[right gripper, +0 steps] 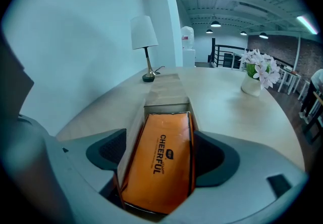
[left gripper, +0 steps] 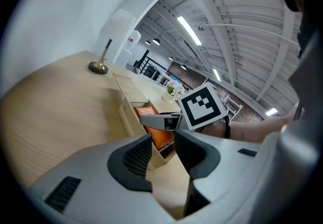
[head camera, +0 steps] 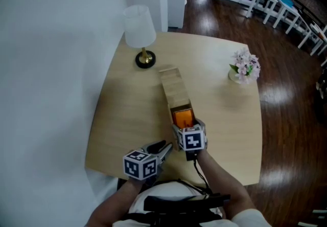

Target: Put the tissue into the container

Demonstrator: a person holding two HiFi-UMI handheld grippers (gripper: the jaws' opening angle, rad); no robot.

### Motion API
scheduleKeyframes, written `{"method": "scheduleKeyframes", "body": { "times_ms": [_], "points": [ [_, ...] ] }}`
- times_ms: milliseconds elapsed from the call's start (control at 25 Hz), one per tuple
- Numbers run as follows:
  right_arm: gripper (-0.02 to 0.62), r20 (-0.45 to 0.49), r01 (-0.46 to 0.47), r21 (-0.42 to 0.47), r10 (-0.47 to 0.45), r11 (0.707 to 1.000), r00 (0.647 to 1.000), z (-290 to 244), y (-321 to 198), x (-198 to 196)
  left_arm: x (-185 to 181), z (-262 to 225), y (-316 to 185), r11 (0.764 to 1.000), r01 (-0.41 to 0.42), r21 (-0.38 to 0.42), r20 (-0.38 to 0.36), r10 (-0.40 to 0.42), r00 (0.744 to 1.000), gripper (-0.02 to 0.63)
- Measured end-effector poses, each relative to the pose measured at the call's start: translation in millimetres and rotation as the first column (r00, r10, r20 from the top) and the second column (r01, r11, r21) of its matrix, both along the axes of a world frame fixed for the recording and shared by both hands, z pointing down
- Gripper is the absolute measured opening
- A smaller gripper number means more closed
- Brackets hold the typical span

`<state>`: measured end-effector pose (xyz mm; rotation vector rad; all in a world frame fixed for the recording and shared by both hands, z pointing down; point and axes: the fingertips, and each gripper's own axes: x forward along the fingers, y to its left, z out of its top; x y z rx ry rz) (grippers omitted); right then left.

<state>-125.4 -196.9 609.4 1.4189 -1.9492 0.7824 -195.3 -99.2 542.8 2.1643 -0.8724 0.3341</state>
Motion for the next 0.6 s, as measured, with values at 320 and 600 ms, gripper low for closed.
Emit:
{"method": "scheduleKeyframes", "body": {
  "times_ms": [320,600],
  "points": [
    [0.422,0.034,0.015,0.048,-0.016,0.999,0.999,-23.3,0.3,14.9,2.9,-9.4,-6.1,1.000,0.018,0.020,-0.015,-0.017,1.000,0.143],
    [0.420,0.029,0.059,0.111,-0.063,0.992,0.998,-50.9,5.7,35.2,28.5,-24.8,-10.0,0.997,0.006,0.074,-0.041,-0.003,0.999,0.132]
  ]
}}
